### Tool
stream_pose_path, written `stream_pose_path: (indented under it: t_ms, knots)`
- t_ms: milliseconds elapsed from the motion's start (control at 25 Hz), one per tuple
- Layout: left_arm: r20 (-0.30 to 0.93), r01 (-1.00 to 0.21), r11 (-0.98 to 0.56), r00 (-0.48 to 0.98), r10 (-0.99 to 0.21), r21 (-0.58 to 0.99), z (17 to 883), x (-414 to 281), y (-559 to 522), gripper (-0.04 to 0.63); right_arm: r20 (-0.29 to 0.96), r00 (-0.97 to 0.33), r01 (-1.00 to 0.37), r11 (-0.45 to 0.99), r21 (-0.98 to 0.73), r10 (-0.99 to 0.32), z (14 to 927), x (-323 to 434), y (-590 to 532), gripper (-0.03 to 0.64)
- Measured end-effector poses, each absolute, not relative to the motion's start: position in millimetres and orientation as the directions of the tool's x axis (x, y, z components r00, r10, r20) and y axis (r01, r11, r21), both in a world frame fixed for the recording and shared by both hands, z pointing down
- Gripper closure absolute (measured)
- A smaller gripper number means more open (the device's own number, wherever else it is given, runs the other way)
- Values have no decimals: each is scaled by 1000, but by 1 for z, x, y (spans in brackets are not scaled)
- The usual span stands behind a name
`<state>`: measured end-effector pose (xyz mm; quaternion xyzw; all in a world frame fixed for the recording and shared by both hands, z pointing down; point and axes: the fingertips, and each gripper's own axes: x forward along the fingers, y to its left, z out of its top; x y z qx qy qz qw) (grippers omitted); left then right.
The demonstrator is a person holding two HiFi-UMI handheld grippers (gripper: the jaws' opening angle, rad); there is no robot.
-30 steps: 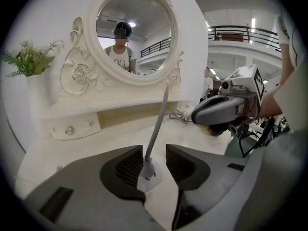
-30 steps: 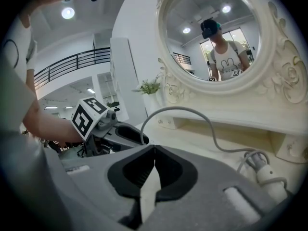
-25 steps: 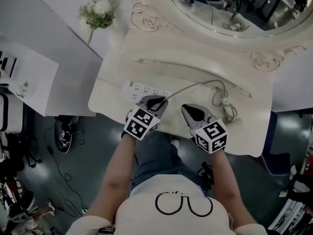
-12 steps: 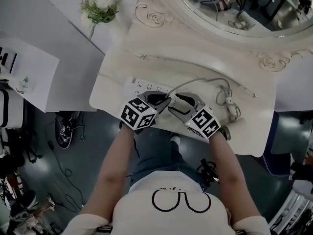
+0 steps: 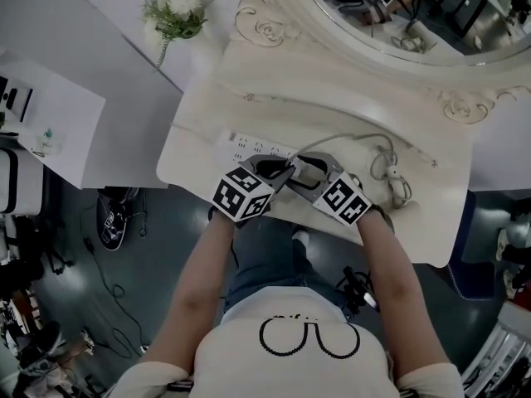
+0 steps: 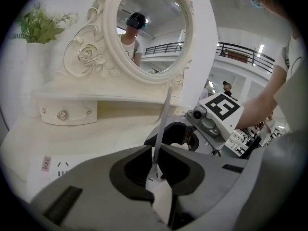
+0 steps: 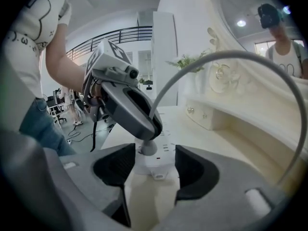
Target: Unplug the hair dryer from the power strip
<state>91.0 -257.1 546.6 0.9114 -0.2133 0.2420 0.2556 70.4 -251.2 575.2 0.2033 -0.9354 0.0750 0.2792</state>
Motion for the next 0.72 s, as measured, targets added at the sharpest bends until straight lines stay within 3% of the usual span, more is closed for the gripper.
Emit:
stream_pose_path:
  t_ms: [200,400,600,720]
  knots:
    - [523,-525,-722,811,-263,451,545,91,-260,554,591,-739,-418,908,-24,-325,577,70,-250,364]
    - [564,-512,-790,782,-266,337,543,91,-252,558,621,-720,-417,908,-33,-308,577,70,-252,364]
    - [545,-536,-749,790,-282,389,542,90,-261,560,626,-715,-421,906,-31,-310,576,69,-251,367]
    - [579,-545,-776,760,-296,319,541,92,-258,566,652,-695,-425,904,-33,-303,579,70,-252,367]
